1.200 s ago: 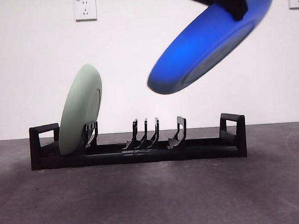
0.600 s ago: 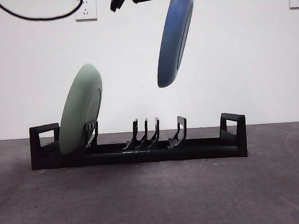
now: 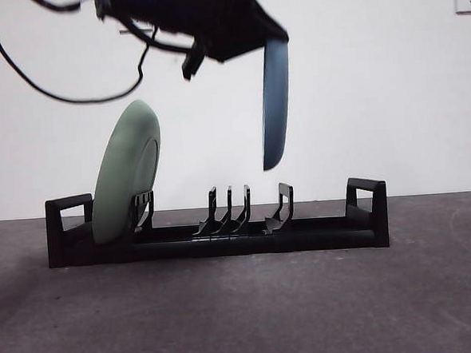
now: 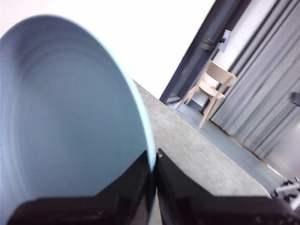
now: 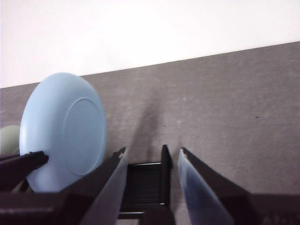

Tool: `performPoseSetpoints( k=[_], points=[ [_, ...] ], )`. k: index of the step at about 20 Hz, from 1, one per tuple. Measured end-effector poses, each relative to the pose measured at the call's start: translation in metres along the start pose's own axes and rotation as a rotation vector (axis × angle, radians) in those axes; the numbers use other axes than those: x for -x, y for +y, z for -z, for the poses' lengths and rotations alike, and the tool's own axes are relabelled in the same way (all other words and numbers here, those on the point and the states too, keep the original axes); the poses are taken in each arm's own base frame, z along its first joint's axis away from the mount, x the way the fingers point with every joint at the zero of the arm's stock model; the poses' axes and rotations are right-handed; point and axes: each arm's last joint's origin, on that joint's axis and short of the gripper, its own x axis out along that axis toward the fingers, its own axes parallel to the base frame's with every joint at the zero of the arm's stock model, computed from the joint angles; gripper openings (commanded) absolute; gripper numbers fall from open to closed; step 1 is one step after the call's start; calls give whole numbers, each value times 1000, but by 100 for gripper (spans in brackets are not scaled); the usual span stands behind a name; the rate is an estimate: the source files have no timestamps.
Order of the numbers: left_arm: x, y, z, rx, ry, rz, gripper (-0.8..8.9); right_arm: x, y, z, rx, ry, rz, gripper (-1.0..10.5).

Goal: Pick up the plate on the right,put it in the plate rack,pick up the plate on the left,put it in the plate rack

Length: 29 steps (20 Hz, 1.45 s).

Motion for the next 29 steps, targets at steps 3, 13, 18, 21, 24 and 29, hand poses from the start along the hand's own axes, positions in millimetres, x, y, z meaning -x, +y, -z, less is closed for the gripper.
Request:
performPoseSetpoints(
  k=[3, 13, 18, 21, 24, 29],
  points=[
    [-4, 9, 5, 17, 0, -34, -9, 0, 0, 0, 4, -2, 3, 187],
    [-11, 23, 21, 47, 62, -84, -9, -8, 0, 0, 9, 7, 5, 187],
    [-11, 25, 25, 55, 99, -112, -10, -11, 1, 1, 12, 16, 7, 187],
    [-11, 26, 28, 59, 120, -122, -10, -11, 1, 1, 12, 16, 7, 187],
    [-13, 26, 31, 59, 128, -121, -9, -11, 1, 1, 13, 17, 7, 187],
    [-17, 27, 40, 46, 153, -127, -1, -11, 1, 1, 12, 16, 7, 187]
  ],
)
